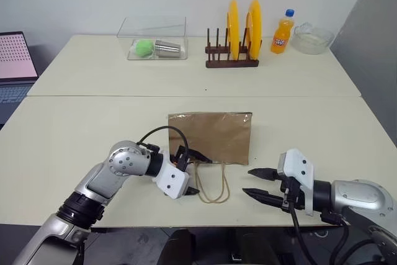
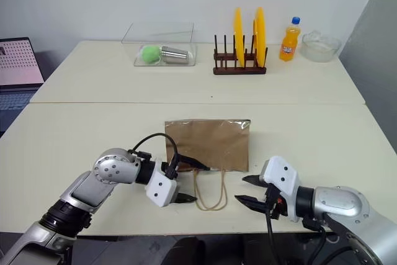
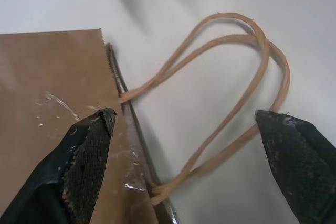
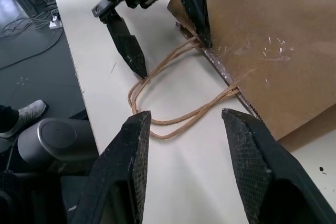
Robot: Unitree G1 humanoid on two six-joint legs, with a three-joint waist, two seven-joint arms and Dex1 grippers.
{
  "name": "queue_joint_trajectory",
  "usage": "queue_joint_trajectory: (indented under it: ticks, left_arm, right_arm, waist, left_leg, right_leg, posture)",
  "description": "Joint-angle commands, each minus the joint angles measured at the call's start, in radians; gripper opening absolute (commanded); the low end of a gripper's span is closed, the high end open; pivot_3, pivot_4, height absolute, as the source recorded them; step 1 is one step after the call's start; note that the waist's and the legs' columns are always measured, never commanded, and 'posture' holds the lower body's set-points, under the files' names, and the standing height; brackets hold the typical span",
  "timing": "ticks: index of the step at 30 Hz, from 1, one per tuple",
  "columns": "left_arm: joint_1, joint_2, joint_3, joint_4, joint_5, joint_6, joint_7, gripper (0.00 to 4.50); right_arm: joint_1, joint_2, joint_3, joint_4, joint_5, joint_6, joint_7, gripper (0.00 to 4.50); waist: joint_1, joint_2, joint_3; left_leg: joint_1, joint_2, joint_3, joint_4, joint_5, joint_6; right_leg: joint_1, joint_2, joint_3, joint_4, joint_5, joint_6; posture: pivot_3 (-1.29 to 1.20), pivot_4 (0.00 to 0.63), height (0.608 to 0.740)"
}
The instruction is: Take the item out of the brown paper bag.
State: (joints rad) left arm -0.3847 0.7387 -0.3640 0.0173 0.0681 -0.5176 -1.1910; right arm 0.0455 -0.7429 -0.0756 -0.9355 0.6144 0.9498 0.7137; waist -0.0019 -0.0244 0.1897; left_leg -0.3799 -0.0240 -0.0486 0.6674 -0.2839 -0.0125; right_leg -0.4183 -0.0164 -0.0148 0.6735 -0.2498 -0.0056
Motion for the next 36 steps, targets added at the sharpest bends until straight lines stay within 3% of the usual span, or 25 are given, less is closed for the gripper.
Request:
queue_joint_trajectory:
  ticks: [1, 7, 9, 17, 20, 22, 28, 31, 36]
  left_arm:
    - [-0.019, -0.014, -0.019, 0.023, 0.037, -0.04, 0.021, 4.5]
    - [-0.013, -0.047, -0.052, 0.032, 0.071, -0.042, 0.039, 4.5]
    - [-0.012, -0.052, -0.062, 0.031, 0.082, -0.041, 0.039, 4.11]
    - [-0.031, -0.06, -0.103, 0.058, 0.1, -0.045, 0.032, 1.66]
    - [-0.029, -0.062, -0.091, 0.04, 0.053, -0.013, 0.024, 0.69]
    - [-0.019, -0.096, -0.053, -0.013, -0.054, 0.129, 0.035, 0.11]
    - [-0.06, -0.174, 0.059, -0.143, -0.246, 0.527, 0.106, 0.03]
    - [-0.089, -0.191, 0.085, -0.17, -0.276, 0.624, 0.123, 0.03]
    - [-0.158, -0.209, 0.113, -0.158, -0.295, 0.683, 0.135, 0.03]
  right_arm:
    - [0.0, -0.016, -0.03, -0.035, 0.031, -0.008, -0.019, 2.23]
    - [0.006, -0.031, -0.036, -0.042, 0.06, -0.009, -0.045, 2.23]
    - [0.007, -0.034, -0.038, -0.043, 0.07, -0.009, -0.053, 2.28]
    - [0.006, -0.054, -0.037, -0.05, 0.097, -0.016, -0.075, 2.28]
    - [0.012, -0.072, -0.027, -0.053, 0.084, -0.027, -0.07, 2.28]
    - [0.019, -0.115, 0.0, -0.06, 0.049, -0.046, -0.048, 2.28]
    - [-0.009, -0.209, 0.085, -0.065, -0.042, -0.138, 0.0, 2.28]
    - [-0.033, -0.234, 0.138, -0.053, -0.102, -0.195, 0.021, 2.28]
    - [-0.158, -0.198, 0.349, 0.042, -0.294, -0.336, 0.043, 2.28]
  waist:
    - [0.001, 0.0, 0.0]
    - [0.001, 0.0, 0.0]
    - [0.001, 0.0, 0.0]
    - [0.001, 0.001, -0.002]
    - [0.001, 0.001, -0.002]
    - [0.001, 0.001, -0.002]
    - [0.0, 0.001, -0.002]
    - [-0.001, 0.001, -0.002]
    - [-0.001, 0.001, -0.002]
  left_leg:
    - [0.0, 0.0, 0.0, 0.0, 0.0, 0.0]
    - [0.003, 0.0, -0.001, 0.0, 0.0, 0.0]
    - [0.005, 0.0, -0.001, 0.0, 0.0, 0.0]
    - [0.009, 0.0, -0.002, -0.002, 0.0, 0.0]
    - [0.008, 0.0, -0.002, -0.001, 0.0, 0.001]
    - [0.008, 0.0, -0.002, -0.002, 0.0, 0.001]
    - [0.006, 0.0, -0.003, -0.001, 0.0, 0.001]
    - [0.007, 0.0, -0.003, -0.001, 0.0, 0.001]
    - [0.007, 0.0, -0.003, -0.001, 0.0, 0.0]
  right_leg:
    - [0.0, 0.0, 0.0, 0.0, 0.0, 0.0]
    - [0.004, 0.0, 0.0, -0.001, 0.0, 0.0]
    - [0.006, 0.0, 0.0, -0.002, 0.0, 0.0]
    - [0.014, 0.0, -0.002, -0.009, 0.002, 0.004]
    - [0.014, 0.0, -0.002, -0.011, 0.003, 0.005]
    - [0.013, 0.0, -0.002, -0.011, 0.003, 0.005]
    - [0.013, 0.0, -0.003, -0.011, 0.002, 0.005]
    - [0.013, 0.001, -0.003, -0.011, 0.002, 0.005]
    - [0.012, 0.001, -0.003, -0.011, 0.002, 0.005]
  posture:
    - [0.0, 0.15, 0.74]
    - [0.0, 0.15, 0.74]
    - [0.0, 0.15, 0.74]
    - [0.0, 0.15, 0.74]
    - [0.0, 0.15, 0.74]
    - [0.0, 0.15, 0.74]
    - [0.0, 0.15, 0.74]
    - [0.0, 0.15, 0.74]
    - [0.0, 0.15, 0.74]
